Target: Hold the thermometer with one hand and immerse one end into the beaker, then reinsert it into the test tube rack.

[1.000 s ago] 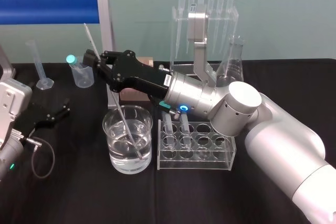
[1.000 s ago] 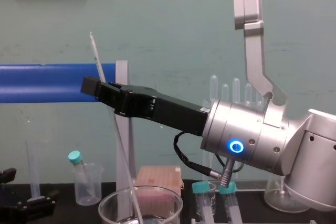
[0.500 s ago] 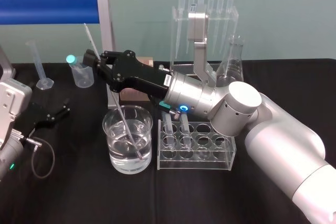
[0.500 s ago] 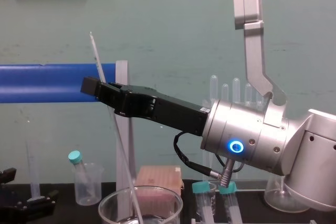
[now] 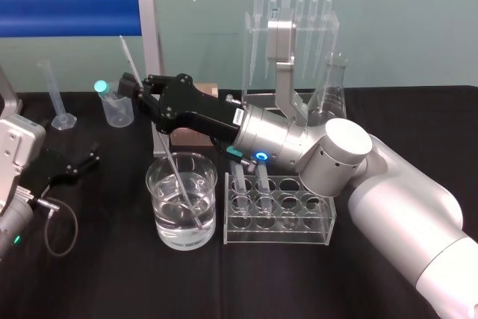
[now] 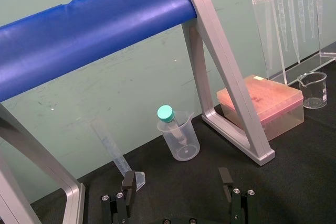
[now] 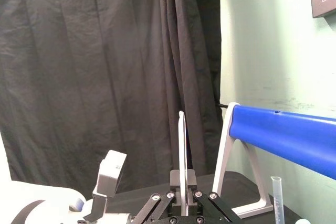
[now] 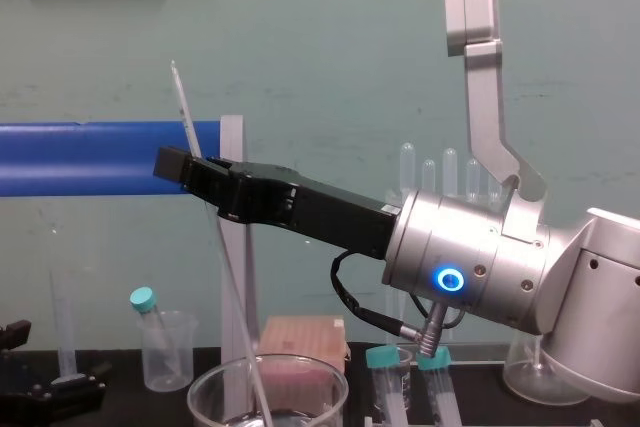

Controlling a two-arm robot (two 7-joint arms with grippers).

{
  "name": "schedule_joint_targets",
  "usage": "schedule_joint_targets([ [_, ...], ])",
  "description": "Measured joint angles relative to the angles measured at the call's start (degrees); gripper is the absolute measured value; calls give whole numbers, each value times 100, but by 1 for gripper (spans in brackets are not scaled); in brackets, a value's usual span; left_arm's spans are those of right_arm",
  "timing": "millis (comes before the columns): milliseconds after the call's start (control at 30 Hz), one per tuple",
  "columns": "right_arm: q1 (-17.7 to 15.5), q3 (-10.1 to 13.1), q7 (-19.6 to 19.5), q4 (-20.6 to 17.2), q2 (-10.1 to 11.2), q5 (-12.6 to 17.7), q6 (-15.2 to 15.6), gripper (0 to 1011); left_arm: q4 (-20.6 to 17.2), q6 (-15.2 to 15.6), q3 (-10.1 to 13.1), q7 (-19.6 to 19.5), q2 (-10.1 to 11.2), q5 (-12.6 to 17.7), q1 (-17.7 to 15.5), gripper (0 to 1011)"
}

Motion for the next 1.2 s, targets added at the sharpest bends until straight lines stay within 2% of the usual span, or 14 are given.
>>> schedule_joint_targets([
  [1200, 0, 0, 0, 0, 0, 0, 0, 56, 0, 0, 0, 0, 0, 0, 0, 1008],
])
